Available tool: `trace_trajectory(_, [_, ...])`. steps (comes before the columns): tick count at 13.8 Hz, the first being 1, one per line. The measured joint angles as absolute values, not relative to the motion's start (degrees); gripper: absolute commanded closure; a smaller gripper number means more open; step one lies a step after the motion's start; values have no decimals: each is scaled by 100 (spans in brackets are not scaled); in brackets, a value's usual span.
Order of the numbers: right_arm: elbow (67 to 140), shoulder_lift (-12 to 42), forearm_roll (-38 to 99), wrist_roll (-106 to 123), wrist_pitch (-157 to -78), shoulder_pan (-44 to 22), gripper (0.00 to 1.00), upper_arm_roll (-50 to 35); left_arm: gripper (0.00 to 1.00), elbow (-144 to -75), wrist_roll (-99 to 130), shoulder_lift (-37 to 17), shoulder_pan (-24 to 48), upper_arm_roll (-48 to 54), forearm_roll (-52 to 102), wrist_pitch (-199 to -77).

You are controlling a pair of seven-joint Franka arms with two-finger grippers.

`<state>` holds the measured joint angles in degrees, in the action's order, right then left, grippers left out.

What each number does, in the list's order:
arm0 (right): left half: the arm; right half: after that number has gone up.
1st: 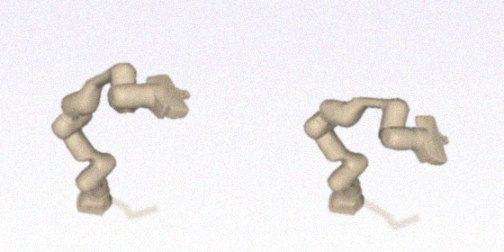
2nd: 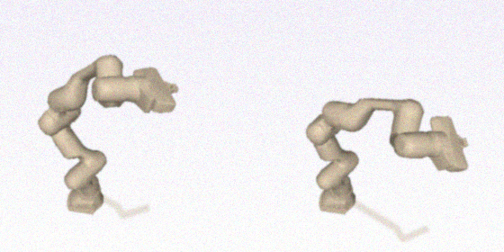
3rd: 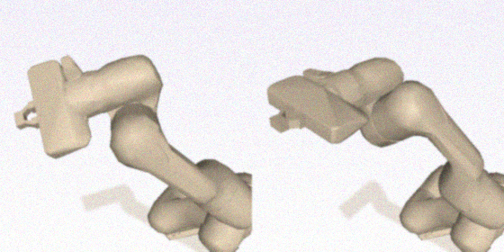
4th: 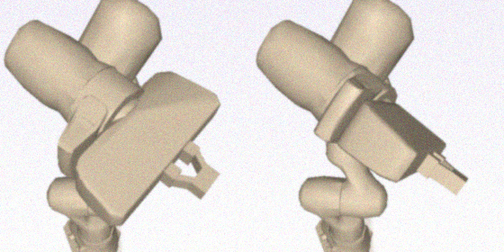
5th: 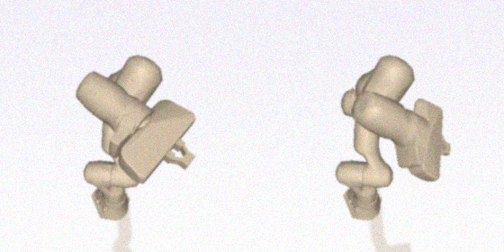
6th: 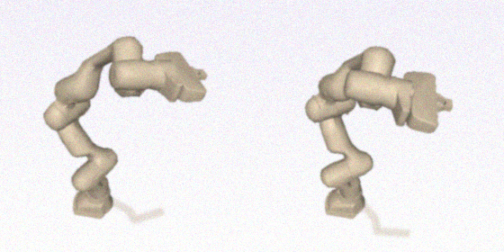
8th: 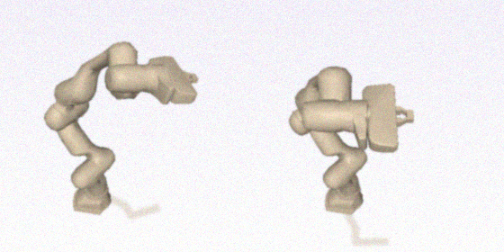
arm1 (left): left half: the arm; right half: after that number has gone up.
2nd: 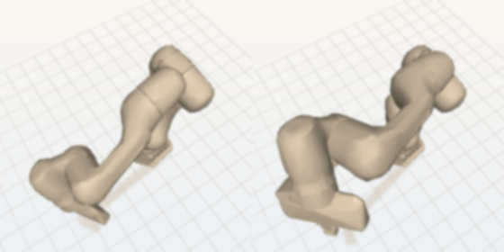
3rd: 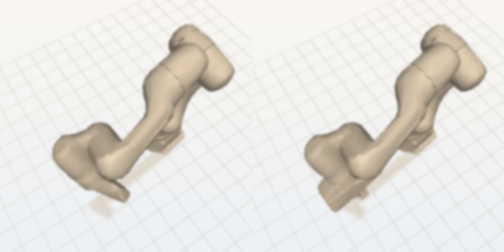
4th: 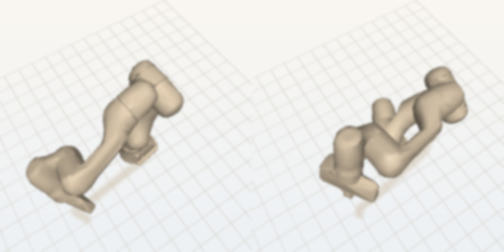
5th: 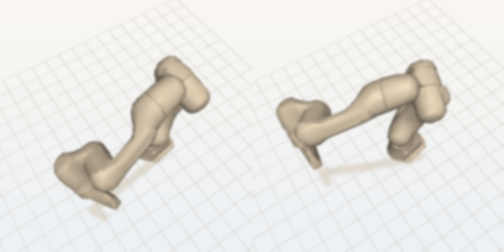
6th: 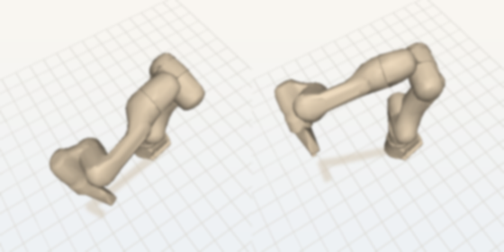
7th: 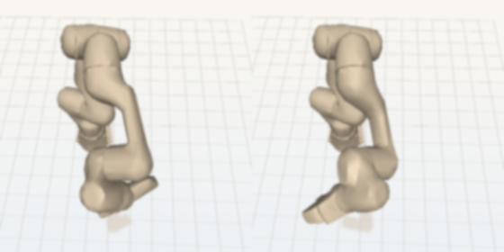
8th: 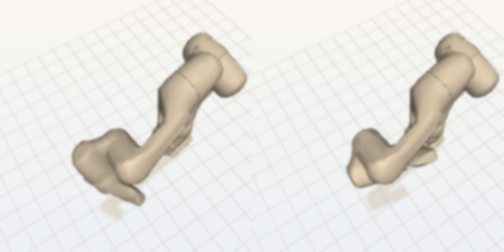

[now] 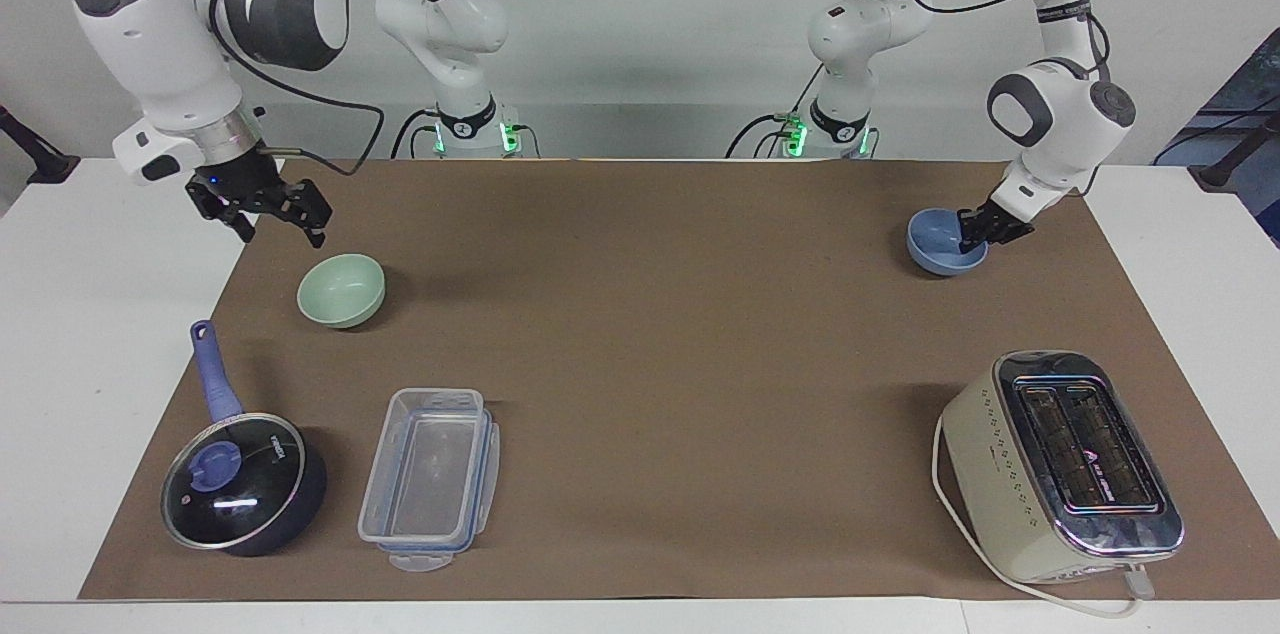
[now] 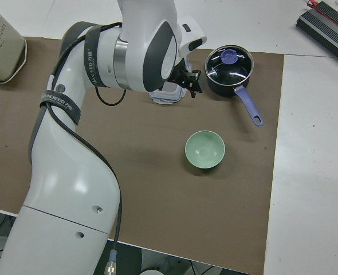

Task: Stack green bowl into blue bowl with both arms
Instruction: 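Grasp both bowls, blue with the left gripper, green with the right gripper, then slide the blue bowl toward the table center with the left gripper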

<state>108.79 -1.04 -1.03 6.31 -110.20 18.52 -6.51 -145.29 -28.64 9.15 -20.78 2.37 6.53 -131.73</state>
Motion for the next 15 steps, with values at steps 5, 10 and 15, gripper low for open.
trace_trajectory(5, [12237, -82, -103, 763, -12417, 2316, 0, -641, 100, -13926, -2633, 1096, -2021, 335, 654, -12347])
trace_trajectory(10, [12889, 99, -103, 763, -13168, 2412, 4, -641, 100, -13592, -970, 1111, -681, 432, 756, -12186])
trace_trajectory(15, [12942, 324, -103, 763, -13199, 2466, 5, -641, 100, -13743, 826, 967, 1009, 460, 955, -12906])
